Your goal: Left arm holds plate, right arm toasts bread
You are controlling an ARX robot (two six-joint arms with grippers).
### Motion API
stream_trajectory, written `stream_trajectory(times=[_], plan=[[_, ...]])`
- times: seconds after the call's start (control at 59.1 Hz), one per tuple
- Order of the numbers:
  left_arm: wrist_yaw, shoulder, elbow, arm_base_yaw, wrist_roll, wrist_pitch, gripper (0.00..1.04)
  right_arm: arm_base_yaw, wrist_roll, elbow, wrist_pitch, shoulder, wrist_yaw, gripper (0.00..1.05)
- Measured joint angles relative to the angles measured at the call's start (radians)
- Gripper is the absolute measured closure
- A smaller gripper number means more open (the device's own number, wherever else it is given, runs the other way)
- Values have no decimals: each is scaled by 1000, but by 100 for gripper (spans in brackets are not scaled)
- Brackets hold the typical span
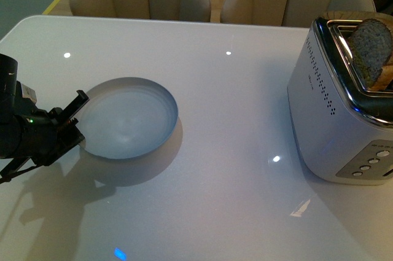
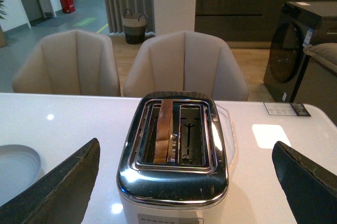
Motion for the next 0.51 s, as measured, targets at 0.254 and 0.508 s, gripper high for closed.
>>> stream_trajectory(times=[0.254, 0.508], plan=[[8, 51, 1, -9, 6, 39, 102, 0, 0, 0, 0, 0, 0, 9], [16, 49, -4, -19, 2, 50, 76, 0, 0, 0, 0, 0, 0, 9]])
